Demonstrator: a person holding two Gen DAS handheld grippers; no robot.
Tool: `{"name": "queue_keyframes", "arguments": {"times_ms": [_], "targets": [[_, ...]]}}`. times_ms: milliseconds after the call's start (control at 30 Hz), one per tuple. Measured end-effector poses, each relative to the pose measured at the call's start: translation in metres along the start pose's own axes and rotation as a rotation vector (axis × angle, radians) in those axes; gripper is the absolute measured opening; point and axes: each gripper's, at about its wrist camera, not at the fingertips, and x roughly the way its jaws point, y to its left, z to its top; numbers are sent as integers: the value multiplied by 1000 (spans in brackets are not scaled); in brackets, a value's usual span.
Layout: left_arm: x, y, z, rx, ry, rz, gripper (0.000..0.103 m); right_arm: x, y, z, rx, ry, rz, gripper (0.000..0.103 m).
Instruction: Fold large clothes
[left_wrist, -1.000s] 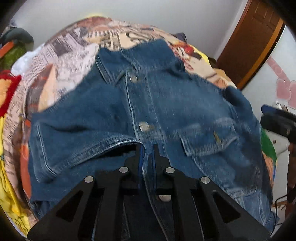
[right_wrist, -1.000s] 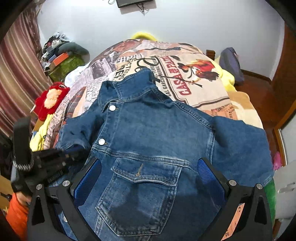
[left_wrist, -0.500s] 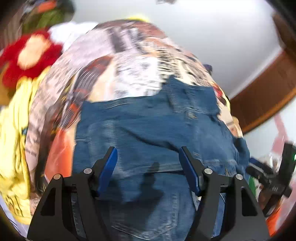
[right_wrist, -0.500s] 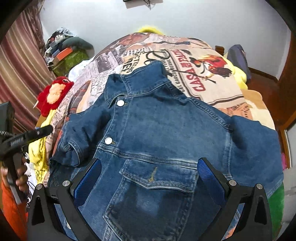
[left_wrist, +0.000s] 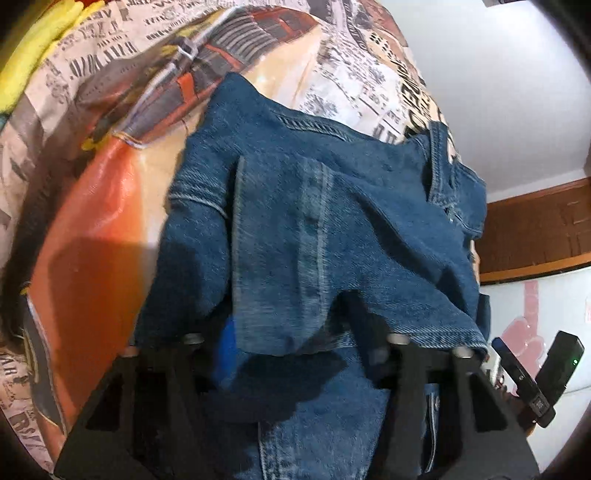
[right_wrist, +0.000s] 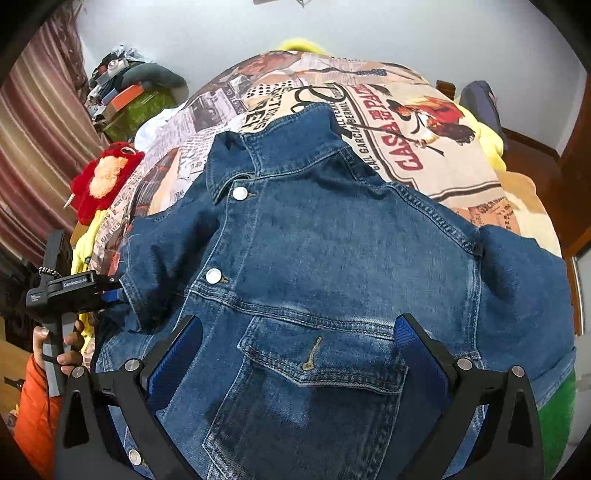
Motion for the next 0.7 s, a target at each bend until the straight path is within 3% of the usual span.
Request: {"name": "queue_keyframes", "arguments": {"times_ms": [67,200,300,500,567,700], "targets": [[-6,-4,2,20,-19,12,22,0,-2,0,6,-1,4,103],[-34,-41,6,160,-128,118,19,-5,-7,1,9,-20,4,103],[-59,-89,6,275,-201,131,18,-12,-12,2,15,-40,3,103],[-95,-201,-6,509,-301,58,17,-31,-27,0,34,-87,20,103],[-91,-240,-15,590,-306,29,17,-39,-34,-3,46,-106,20,103],[-71,-284,-36,699,-286,18,17,-55,-49,-9,70,-130,14,103]]}}
